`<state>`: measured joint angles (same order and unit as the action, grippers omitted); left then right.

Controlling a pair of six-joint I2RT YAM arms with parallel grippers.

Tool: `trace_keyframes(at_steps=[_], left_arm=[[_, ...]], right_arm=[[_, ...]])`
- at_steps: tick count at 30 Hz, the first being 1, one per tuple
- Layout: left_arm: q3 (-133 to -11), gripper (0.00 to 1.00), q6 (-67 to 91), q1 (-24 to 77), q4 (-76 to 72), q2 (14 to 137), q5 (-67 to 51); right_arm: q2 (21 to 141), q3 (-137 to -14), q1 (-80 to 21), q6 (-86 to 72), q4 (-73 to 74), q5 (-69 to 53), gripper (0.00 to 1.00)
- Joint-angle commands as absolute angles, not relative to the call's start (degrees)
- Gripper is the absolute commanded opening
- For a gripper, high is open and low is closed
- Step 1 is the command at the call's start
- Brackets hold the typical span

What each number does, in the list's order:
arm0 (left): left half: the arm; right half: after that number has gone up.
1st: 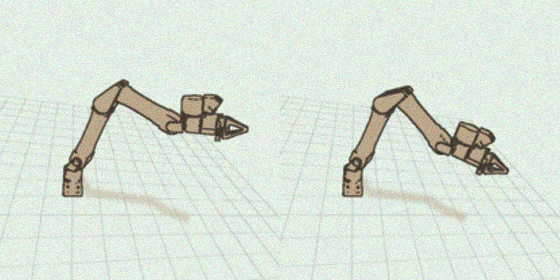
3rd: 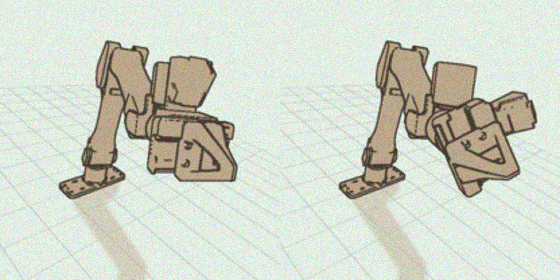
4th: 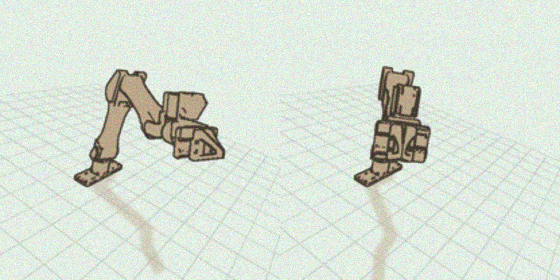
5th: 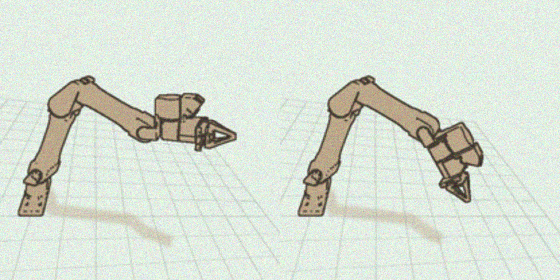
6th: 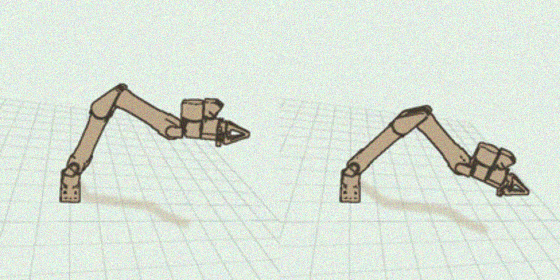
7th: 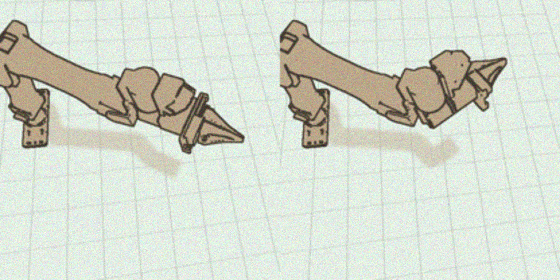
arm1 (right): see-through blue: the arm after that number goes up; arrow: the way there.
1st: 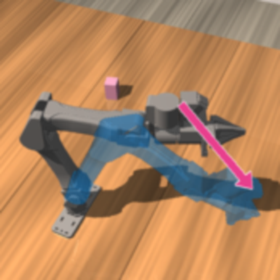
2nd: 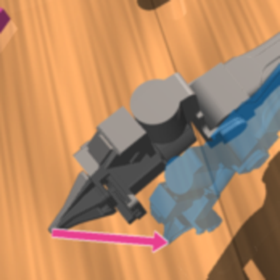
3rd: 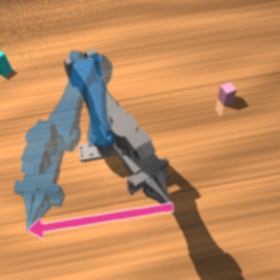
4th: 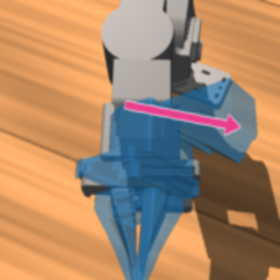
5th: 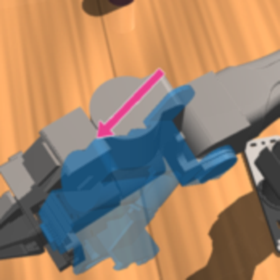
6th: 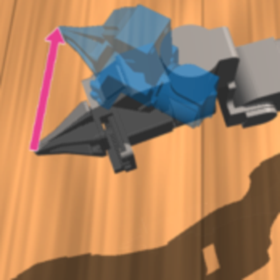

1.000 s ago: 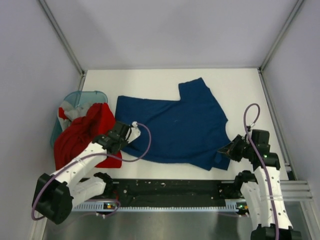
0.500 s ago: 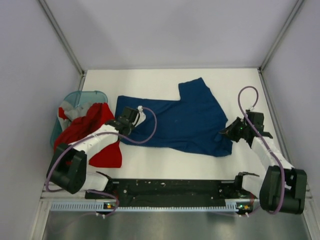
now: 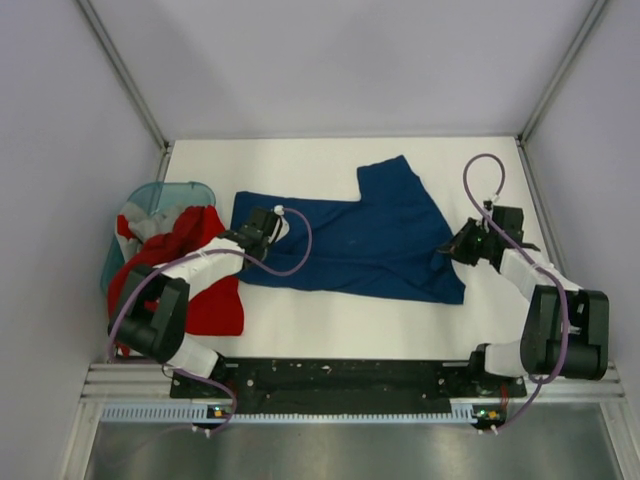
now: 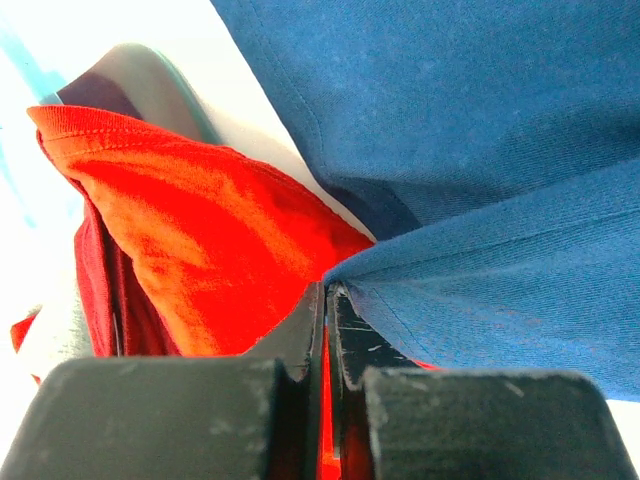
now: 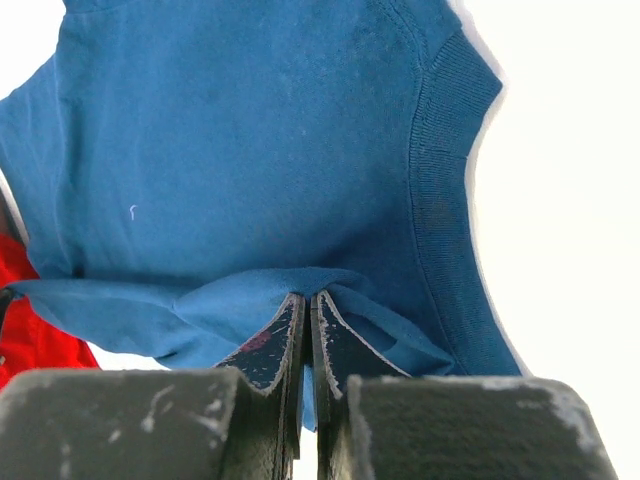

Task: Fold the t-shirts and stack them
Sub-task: Flatten out the tshirt

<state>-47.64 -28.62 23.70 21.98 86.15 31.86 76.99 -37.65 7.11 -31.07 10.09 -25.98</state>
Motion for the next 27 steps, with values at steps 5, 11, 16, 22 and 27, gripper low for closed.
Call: trace_keyframes(at_steps=[5,11,16,22,27], left_arm=[[-49.2,0.00,-28.2,23.5,20.5,86.9,32.9],[-50.5,0.00,-29.4,23.5,20.1,88.6,33.1],[-53.1,0.00,-29.8,23.4,20.6,90.5,32.9],[-53.9,0.00,-30.0,23.4,20.7,91.9,31.7],[-56.8,0.00,-29.8,24.3,23.4,90.2,30.5]], right_arm=[[81.8,-43.4,5.7,-26.6,7.4,-26.1,0.00],[85.8,-46.8,5.7,-25.8,8.8,-22.5,0.00],[91.7,-52.5,5.6,-25.1,9.7,-22.0,0.00],[96.1,-56.0,5.7,-23.7,13.1,-18.8,0.00],[94.3,-58.7,6.1,-22.3,16.2,-15.7,0.00]])
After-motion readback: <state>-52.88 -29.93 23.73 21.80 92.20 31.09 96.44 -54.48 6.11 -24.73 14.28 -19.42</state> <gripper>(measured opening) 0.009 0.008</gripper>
